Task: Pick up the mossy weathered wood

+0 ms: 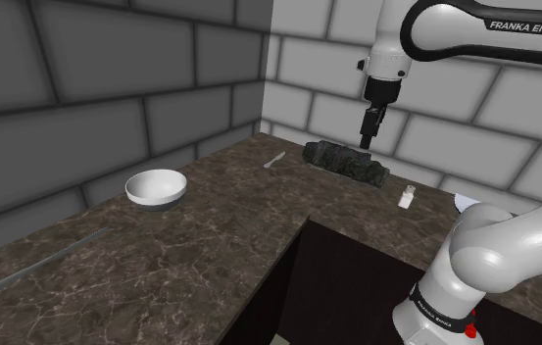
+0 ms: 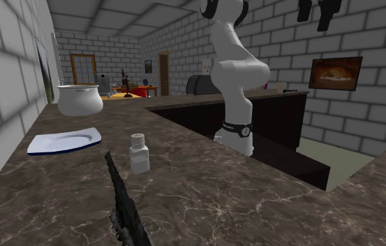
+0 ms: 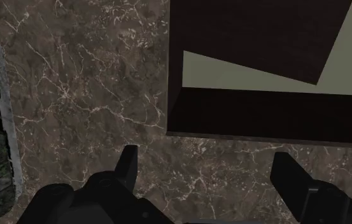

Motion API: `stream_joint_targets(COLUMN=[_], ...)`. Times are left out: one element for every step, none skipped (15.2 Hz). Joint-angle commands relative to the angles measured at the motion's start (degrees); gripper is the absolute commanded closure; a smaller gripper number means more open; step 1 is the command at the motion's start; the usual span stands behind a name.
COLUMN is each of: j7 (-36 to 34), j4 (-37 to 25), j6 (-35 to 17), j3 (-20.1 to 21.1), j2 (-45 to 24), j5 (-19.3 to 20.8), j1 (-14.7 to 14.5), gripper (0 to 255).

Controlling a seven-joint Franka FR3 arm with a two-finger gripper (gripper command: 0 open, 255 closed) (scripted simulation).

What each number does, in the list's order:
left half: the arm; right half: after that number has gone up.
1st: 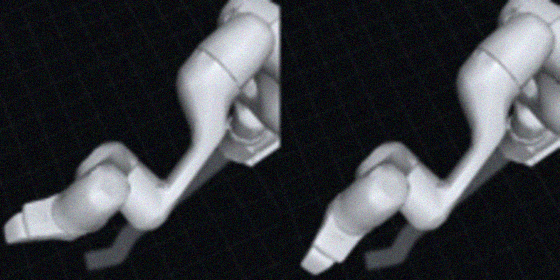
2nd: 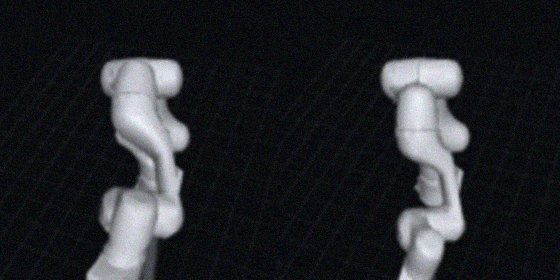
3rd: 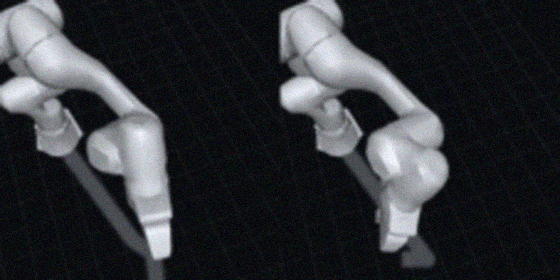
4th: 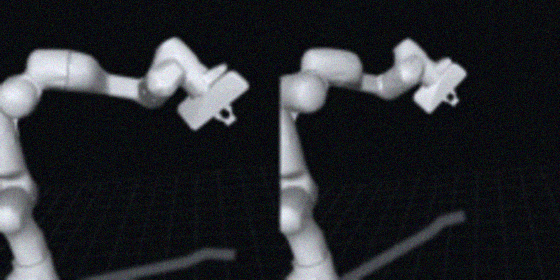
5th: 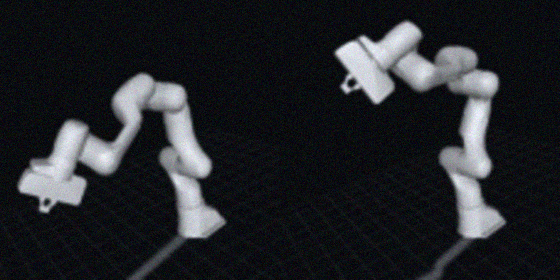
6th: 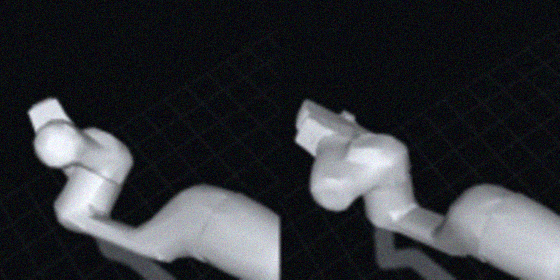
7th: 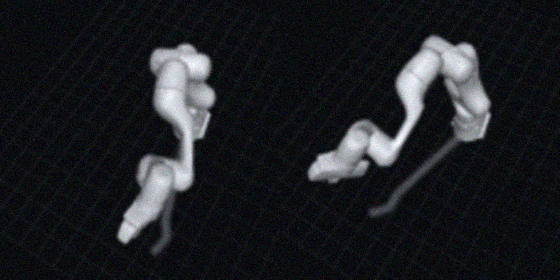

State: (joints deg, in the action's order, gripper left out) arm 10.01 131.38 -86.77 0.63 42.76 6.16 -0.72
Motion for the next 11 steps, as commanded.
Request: stream_joint_targets(j7=[0.0,1.22,2.44,3.65,4.85,6.07,7.29,8.52,9.75,11.0,12.26], j4=[0.0,-0.04,-0.16,-0.35,-0.61,-0.95,-1.36,-1.84,-2.4,-3.03,-3.73], j6=[0.0,-1.06,-2.11,-3.16,-4.2,-5.24,-6.26,-7.26,-8.25,-9.22,-10.16], j3=[0.0,-1.28,-2.56,-3.83,-5.11,-6.36,-7.61,-8.84,-10.07,-11.28,-12.48], j2=[0.0,-0.95,-1.97,-3.06,-4.23,-5.46,-6.76,-8.13,-9.56,-11.05,-12.61], j5=[0.0,0.53,1.02,1.46,1.86,2.2,2.49,2.72,2.89,2.98,3.0], j1=[0.0,0.36,0.7,1.02,1.31,1.61,1.88,2.14,2.37,2.59,2.79], gripper=[0,0,0,0,0,0,0,0,0,0,0])
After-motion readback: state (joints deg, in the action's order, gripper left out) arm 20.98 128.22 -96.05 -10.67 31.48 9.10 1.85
